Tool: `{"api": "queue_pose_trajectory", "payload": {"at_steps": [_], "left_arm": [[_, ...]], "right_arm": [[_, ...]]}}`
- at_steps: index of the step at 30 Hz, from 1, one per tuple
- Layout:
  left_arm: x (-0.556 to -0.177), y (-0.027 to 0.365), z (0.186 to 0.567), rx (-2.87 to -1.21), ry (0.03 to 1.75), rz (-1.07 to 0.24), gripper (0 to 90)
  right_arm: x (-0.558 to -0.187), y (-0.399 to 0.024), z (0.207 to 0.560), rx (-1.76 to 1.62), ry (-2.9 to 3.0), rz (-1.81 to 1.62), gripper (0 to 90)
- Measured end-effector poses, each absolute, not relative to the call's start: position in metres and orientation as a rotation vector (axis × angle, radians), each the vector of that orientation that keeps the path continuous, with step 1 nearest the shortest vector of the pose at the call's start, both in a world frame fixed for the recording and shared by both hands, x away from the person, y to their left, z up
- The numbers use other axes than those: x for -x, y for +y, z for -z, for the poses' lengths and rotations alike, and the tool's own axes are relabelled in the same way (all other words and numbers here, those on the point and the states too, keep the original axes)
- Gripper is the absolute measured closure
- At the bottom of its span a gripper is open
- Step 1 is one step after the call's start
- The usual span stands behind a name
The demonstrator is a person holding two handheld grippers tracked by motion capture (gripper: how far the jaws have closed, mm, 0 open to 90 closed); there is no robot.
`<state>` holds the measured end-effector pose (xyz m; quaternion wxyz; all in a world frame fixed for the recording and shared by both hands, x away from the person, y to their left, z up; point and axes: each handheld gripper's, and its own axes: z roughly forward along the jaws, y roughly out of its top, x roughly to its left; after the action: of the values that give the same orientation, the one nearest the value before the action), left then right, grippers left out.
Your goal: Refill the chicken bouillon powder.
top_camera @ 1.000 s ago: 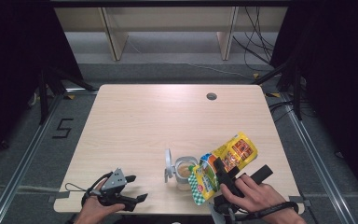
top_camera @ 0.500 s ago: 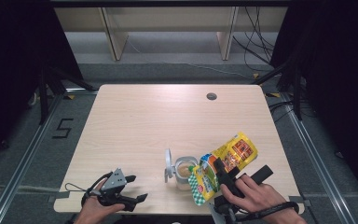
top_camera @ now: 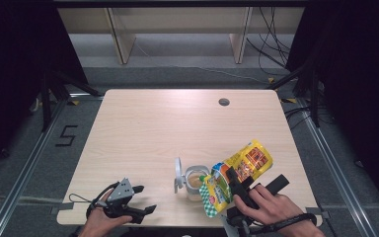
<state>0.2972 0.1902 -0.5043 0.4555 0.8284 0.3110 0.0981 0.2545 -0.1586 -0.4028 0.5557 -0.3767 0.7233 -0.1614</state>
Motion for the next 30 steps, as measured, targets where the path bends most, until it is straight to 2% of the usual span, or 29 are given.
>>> {"api": "queue_pose_trajectory", "payload": {"at_steps": [30], "left_arm": [[-0.2971,0.1906,0.5029,-2.059,0.774,-0.239,19.3]], "right_arm": [[-0.2553,-0.1578,0.4011,0.92,1.698,0.387,65.4]]}}
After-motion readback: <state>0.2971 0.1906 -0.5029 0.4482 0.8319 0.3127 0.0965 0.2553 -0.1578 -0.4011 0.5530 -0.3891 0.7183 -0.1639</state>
